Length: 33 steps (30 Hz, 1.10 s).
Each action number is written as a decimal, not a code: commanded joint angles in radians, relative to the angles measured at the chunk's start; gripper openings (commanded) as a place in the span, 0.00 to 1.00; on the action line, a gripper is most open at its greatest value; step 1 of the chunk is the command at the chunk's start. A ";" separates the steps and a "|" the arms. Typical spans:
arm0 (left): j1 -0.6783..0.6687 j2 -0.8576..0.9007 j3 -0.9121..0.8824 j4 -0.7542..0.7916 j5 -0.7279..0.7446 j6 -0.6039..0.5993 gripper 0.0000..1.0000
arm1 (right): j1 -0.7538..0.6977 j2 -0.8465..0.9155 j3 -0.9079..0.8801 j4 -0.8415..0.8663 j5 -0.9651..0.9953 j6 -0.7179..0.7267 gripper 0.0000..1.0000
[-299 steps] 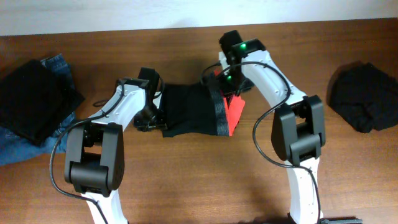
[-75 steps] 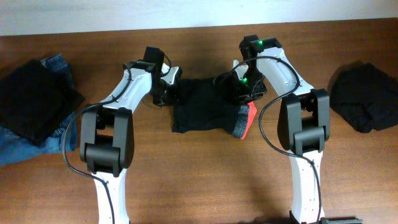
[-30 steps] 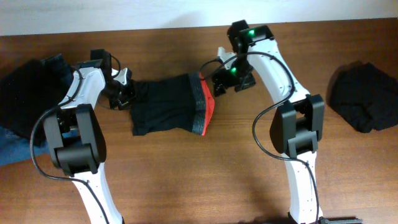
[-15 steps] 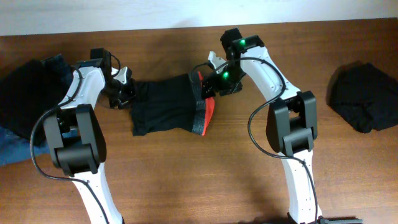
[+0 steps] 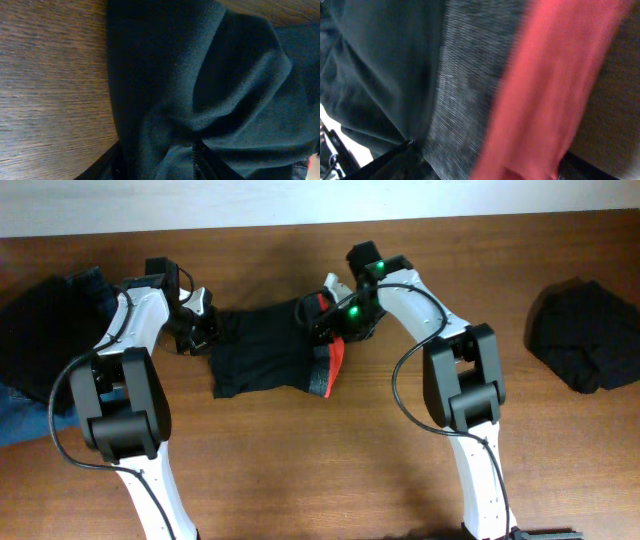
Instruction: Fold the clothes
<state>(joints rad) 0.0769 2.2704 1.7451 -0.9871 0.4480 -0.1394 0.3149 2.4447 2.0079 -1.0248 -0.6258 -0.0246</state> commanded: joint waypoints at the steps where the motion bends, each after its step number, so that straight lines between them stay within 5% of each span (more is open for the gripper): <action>1: -0.001 0.007 0.018 -0.005 -0.004 0.007 0.42 | 0.061 0.021 -0.035 0.016 0.001 0.007 0.74; 3: -0.001 0.007 0.018 -0.015 -0.023 0.022 0.42 | 0.071 0.021 -0.035 0.016 0.002 0.007 0.56; 4: -0.001 0.007 0.018 -0.028 -0.066 0.023 0.42 | 0.071 0.021 -0.035 0.016 0.003 0.007 0.33; 6: -0.001 0.007 0.018 -0.038 -0.101 0.037 0.42 | 0.069 0.021 -0.035 0.016 0.010 0.007 0.07; 7: -0.001 0.007 0.018 -0.042 -0.116 0.042 0.42 | 0.064 0.021 -0.035 0.016 0.009 0.007 0.04; 22: 0.005 -0.077 0.114 -0.046 -0.202 0.051 0.42 | -0.024 0.021 -0.035 -0.216 -0.046 0.093 0.04; 28: 0.002 -0.165 0.161 -0.048 -0.094 0.051 0.42 | 0.030 0.021 -0.035 -0.307 -0.051 0.073 0.05; 30: -0.005 -0.183 0.161 -0.058 -0.035 0.051 0.42 | 0.047 0.021 -0.035 -0.301 -0.050 0.073 0.16; 33: -0.035 -0.190 0.161 -0.108 0.012 0.051 0.41 | 0.057 0.021 -0.035 -0.280 -0.046 0.074 0.52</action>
<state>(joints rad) 0.0715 2.1078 1.8969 -1.0580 0.3676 -0.1047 0.3523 2.4474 1.9785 -1.3190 -0.6567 0.0551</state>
